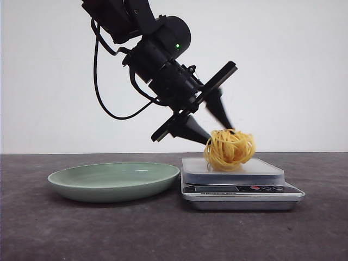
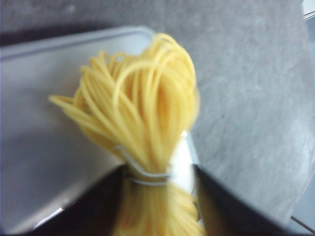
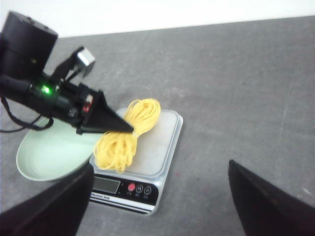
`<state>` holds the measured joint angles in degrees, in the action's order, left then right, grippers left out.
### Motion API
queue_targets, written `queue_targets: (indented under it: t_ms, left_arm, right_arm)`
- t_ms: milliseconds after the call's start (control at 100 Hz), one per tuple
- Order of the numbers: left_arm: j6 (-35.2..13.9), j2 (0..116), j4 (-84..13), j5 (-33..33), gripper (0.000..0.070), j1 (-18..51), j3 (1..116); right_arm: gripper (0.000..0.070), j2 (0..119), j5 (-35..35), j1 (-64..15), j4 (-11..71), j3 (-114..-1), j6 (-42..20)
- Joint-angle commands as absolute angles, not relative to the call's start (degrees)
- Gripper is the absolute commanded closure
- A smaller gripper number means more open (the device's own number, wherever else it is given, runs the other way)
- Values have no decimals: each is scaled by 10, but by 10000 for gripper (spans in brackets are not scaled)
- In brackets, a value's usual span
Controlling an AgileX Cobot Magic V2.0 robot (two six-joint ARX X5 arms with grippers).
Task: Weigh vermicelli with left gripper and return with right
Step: 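Carry the vermicelli with the left gripper onto the scale platform and release, then raise the open left gripper away from the scale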
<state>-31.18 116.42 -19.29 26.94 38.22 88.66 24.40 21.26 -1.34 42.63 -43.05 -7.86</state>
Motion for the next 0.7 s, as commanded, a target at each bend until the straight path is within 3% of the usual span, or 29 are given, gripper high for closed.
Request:
queue_targets:
  t_ms: [0, 120, 420, 460, 690]
  left_arm:
    - [-309, 1168, -188, 270, 231, 385, 897]
    - [-298, 1157, -197, 277, 231, 376, 897]
    - [-203, 1005, -257, 243, 250, 340, 897]
    - [-186, 974, -273, 232, 276, 336, 897]
    - [-91, 774, -376, 93, 273, 329, 897]
  right_arm:
    - [160, 246, 214, -14, 423, -441, -70]
    - [160, 246, 214, -14, 422, -441, -70]
    - [160, 246, 211, -14, 422, -441, -66]
    - [160, 246, 211, -14, 422, -441, -66]
    - [160, 246, 212, -14, 423, -441, -66]
